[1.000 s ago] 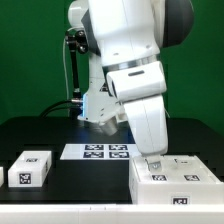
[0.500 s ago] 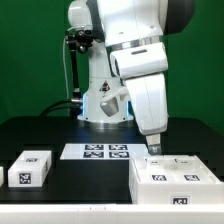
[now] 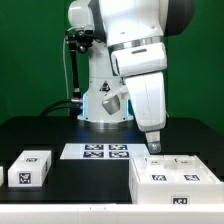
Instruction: Assemble cabinet
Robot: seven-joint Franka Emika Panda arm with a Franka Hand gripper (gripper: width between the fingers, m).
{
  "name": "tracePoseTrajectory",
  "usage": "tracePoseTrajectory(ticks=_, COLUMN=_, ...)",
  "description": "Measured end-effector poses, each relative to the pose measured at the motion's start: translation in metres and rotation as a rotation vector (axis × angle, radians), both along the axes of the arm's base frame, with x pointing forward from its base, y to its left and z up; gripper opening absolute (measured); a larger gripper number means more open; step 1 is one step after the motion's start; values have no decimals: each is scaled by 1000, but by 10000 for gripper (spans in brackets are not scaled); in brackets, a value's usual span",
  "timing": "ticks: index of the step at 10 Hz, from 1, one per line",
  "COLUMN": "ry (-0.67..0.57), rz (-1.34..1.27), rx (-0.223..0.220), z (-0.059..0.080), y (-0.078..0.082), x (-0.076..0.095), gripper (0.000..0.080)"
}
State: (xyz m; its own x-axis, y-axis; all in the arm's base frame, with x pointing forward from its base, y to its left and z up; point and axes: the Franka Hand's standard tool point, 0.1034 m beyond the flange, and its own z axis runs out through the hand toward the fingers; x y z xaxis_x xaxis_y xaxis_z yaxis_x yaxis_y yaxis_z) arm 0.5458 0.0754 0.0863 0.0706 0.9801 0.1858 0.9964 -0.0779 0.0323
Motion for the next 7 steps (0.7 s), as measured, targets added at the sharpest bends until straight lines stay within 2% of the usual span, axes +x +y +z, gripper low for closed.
tracePoseTrajectory(ticks=1, ry=7, rz=-41, rx=-6, z=2, y=6, x=-14, gripper=649)
tracePoseTrajectory(ticks=2, ry=-11, rz=-57, rx=-5, z=5, y=16, x=-21, gripper=649)
tracePoseTrajectory(ticks=3, ry=-14, rz=-86, rx=2, z=6, y=23, x=-22, gripper=649)
tracePoseTrajectory(ticks=7, ry=28, rz=-338, rx=22, z=4, y=22, x=-21, gripper=649)
